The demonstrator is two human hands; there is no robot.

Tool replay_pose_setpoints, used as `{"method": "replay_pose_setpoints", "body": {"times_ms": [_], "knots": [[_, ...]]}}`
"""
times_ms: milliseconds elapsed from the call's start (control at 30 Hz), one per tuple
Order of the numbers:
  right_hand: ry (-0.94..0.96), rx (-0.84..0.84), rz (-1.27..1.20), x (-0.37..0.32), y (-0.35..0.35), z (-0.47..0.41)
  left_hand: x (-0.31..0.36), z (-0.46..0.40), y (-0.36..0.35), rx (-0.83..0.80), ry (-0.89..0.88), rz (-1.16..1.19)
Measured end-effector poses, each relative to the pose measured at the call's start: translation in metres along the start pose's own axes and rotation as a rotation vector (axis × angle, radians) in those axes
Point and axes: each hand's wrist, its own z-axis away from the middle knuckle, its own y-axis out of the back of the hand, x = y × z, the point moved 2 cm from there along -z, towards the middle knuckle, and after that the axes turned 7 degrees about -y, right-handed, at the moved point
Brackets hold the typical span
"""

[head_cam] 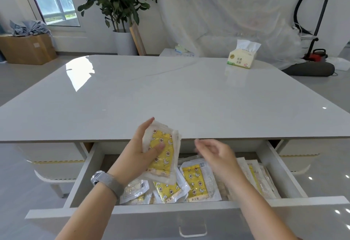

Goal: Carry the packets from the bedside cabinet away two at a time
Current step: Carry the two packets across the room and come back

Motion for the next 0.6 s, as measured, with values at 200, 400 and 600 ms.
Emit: {"method": "replay_pose_setpoints", "body": {"times_ms": [200,400,600], "knots": [[-0.134,-0.394,-0.337,-0.016,-0.047,0.009,-0.002,0.006,-0.017,-0.089,0.099,0.019],[-0.205,-0.401,0.035,0.003,-0.048,-0.018,-0.017,0.010,0.021,-0.409,0.175,-0.761],[-0.177,-0.523,0.497,-0.011,-0.103,-0.042,-0.022,0.024,0.046,-0.619,0.418,-0.628]]}}
